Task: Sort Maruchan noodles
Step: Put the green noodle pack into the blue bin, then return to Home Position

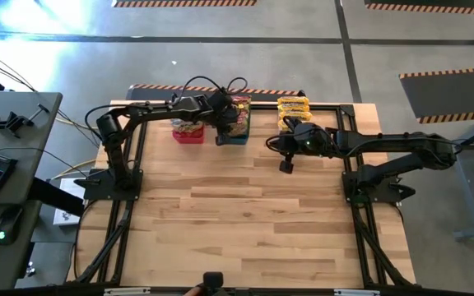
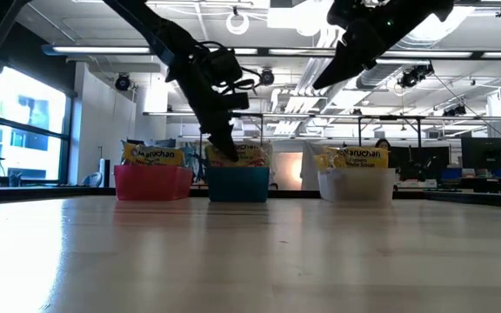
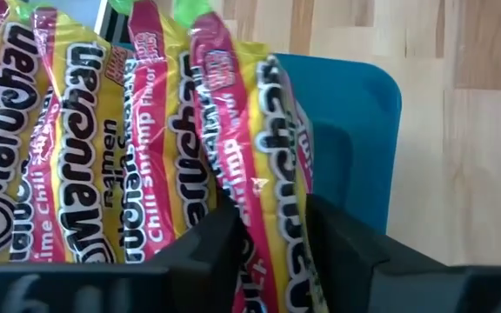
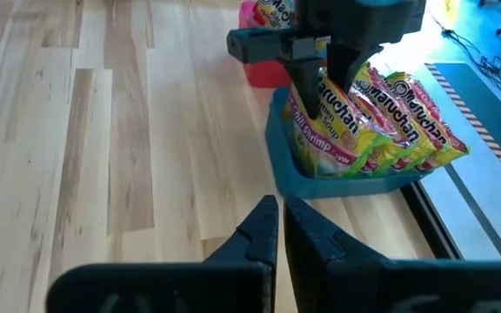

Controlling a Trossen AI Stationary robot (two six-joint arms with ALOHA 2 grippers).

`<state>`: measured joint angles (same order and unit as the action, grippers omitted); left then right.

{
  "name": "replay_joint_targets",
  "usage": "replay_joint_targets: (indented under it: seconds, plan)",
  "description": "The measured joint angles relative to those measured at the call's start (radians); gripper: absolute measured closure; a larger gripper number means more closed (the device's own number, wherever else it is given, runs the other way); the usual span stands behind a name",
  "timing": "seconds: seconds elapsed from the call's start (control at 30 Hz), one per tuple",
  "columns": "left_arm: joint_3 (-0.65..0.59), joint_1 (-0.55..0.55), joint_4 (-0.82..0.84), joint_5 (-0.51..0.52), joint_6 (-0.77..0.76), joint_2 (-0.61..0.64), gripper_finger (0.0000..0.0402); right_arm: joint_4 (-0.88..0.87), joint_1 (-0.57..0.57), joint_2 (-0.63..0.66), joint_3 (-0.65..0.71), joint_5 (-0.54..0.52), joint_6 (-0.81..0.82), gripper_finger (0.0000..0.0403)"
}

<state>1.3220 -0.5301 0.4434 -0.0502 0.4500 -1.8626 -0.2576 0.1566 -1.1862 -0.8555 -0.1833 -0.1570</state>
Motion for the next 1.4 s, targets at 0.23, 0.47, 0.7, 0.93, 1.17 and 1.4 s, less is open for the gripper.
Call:
replay_joint_targets:
  seconds: [0.23,0.47,0.7,0.93,1.17,1.4]
  plan:
    - [-0.002,0.002,-0.003,0.0,0.006,0.038,0.0241,-0.009,0.0,0.0,0.0,0.0,0.0,0.0398]
    - [-0.002,0.002,-0.013,-0.003,0.004,0.108,0.0221,-0.009,0.0,0.0,0.0,0.0,-0.009,0.0398]
    - [-0.021,0.002,-0.115,-0.14,-0.042,0.212,0.0241,0.039,0.0,0.003,0.029,0.0,-0.076,0.0402]
    - [-0.285,0.017,-0.569,-0.325,-0.177,0.304,0.029,0.255,0.001,0.063,0.196,0.034,-0.068,0.0402]
    - [-0.561,0.042,-0.984,-0.327,-0.264,0.384,0.0343,0.463,0.001,0.186,0.367,0.09,-0.023,0.0403]
    - [-0.744,0.042,-1.172,-0.326,-0.333,0.447,0.0381,0.579,0.001,0.337,0.519,0.046,0.024,0.0403]
